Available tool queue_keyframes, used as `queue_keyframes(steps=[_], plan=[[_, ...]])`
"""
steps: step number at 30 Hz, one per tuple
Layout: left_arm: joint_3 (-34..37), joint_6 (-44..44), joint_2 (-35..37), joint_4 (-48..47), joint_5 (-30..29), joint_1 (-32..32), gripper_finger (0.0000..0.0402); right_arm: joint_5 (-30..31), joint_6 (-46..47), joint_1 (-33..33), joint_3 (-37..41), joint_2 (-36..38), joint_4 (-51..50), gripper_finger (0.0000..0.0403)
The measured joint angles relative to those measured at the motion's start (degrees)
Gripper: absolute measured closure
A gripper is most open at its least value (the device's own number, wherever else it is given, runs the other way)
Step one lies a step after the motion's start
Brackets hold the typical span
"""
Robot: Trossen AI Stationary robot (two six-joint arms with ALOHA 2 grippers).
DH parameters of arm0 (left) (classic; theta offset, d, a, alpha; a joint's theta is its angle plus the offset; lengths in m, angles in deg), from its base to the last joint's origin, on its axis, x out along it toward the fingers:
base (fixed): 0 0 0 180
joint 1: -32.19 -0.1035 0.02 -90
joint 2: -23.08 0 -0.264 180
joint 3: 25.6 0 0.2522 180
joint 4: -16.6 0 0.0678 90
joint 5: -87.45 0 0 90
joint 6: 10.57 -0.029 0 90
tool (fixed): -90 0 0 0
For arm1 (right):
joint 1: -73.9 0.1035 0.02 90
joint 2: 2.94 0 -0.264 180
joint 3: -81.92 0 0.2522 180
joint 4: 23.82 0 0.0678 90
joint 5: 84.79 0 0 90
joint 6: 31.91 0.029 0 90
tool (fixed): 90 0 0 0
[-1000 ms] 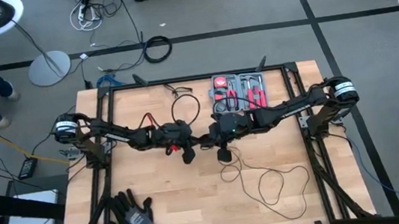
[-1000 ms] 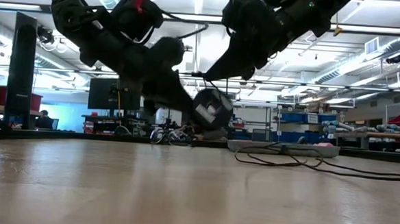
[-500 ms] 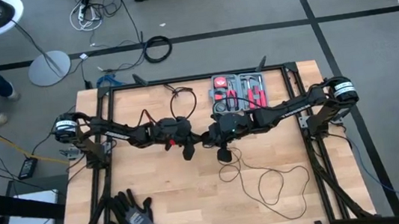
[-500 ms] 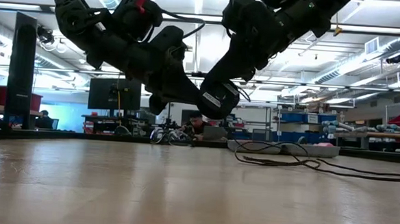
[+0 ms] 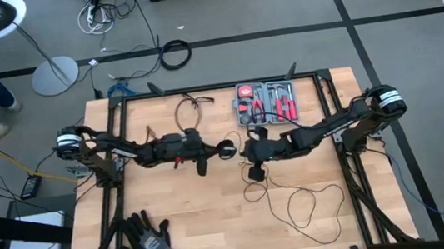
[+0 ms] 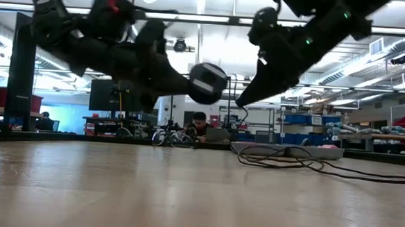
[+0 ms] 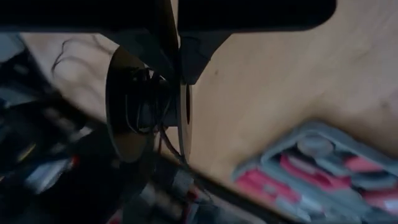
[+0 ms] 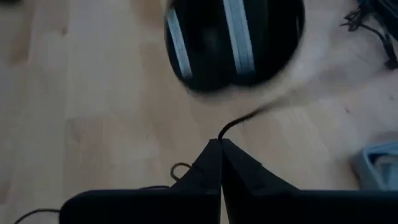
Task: Coil cords
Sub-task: Coil the black wire onto the spool
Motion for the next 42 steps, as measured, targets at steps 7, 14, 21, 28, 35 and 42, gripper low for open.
queue_keyframes(steps=[7, 14, 21, 28, 35, 42], plan=[[6.5, 0.1, 0.0, 14.0, -4.0, 0.5, 0.0401, -3.1, 2.6, -3.0, 13.3, -4.8, 39.7, 0.0403], [6.8, -0.3, -0.1, 21.0, -6.3, 0.5, 0.0401, -4.7, 5.0, -4.6, 10.0, -15.5, 47.0, 0.0403], [6.8, 0.2, -0.1, 20.8, -16.4, 0.5, 0.0401, -6.6, 1.6, -2.6, 0.8, -23.2, 47.1, 0.0403], [6.8, 0.3, -0.1, 13.4, -18.3, 0.5, 0.0401, -7.0, -5.6, -2.9, -4.7, -22.6, 44.3, 0.0403], [6.7, 0.4, -0.1, 8.4, -17.3, 0.8, 0.0401, -11.7, -7.4, -5.9, -6.0, -20.8, 41.5, 0.0403], [6.7, 0.6, -0.1, 11.9, -17.0, 0.8, 0.0401, -15.4, -3.8, -7.5, -6.0, -20.6, 36.0, 0.0401]])
